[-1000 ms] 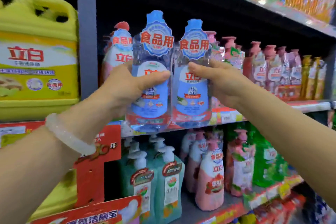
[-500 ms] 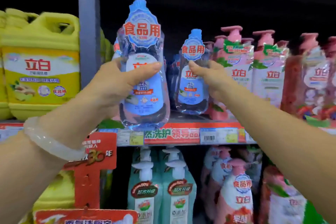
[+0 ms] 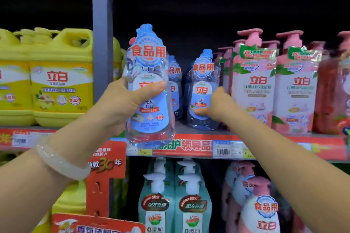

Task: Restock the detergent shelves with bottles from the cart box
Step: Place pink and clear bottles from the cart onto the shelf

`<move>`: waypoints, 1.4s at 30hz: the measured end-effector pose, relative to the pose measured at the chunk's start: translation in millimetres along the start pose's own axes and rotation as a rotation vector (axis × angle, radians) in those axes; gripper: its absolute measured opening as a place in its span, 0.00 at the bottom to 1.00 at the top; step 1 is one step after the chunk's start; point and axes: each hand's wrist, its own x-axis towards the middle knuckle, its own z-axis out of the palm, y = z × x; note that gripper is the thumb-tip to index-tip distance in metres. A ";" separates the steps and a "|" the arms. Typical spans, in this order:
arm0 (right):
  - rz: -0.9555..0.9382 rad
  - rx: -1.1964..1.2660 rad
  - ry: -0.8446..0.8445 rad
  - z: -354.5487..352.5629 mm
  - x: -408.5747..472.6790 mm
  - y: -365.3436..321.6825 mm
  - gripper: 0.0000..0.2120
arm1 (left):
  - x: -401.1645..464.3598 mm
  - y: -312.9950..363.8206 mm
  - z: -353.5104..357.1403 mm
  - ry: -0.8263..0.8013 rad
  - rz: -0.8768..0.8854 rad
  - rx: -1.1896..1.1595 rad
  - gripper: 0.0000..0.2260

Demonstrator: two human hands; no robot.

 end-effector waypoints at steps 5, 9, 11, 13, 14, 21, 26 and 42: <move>-0.027 -0.518 -0.125 -20.6 -9.2 -17.4 0.20 | 6.3 -2.4 9.2 -0.019 -0.014 -0.025 0.11; -0.028 -0.601 -0.078 -13.9 -6.4 -12.5 0.15 | 10.6 -6.9 15.0 -0.057 -0.009 -0.038 0.13; -0.028 -0.610 -0.048 -9.4 -5.3 -7.9 0.15 | 13.7 -9.3 17.5 -0.053 -0.008 -0.040 0.15; -0.049 -0.532 0.006 -8.7 -7.4 -5.9 0.11 | 17.9 -11.9 19.5 -0.042 0.000 -0.043 0.12; -0.065 -0.432 0.046 -9.5 -8.9 -4.6 0.10 | 20.3 -12.8 20.5 -0.036 0.006 -0.044 0.10; -0.268 0.619 -0.244 -17.0 -36.8 -16.6 0.09 | 47.7 -2.8 40.9 -0.045 0.116 -0.020 0.09; -0.269 0.482 -0.159 -2.5 -29.8 -13.6 0.24 | 63.3 -15.3 52.2 -0.079 0.096 -0.020 0.12; -0.232 0.118 -0.126 7.2 -27.3 6.7 0.29 | 25.3 -50.1 55.4 -0.056 0.216 0.906 0.50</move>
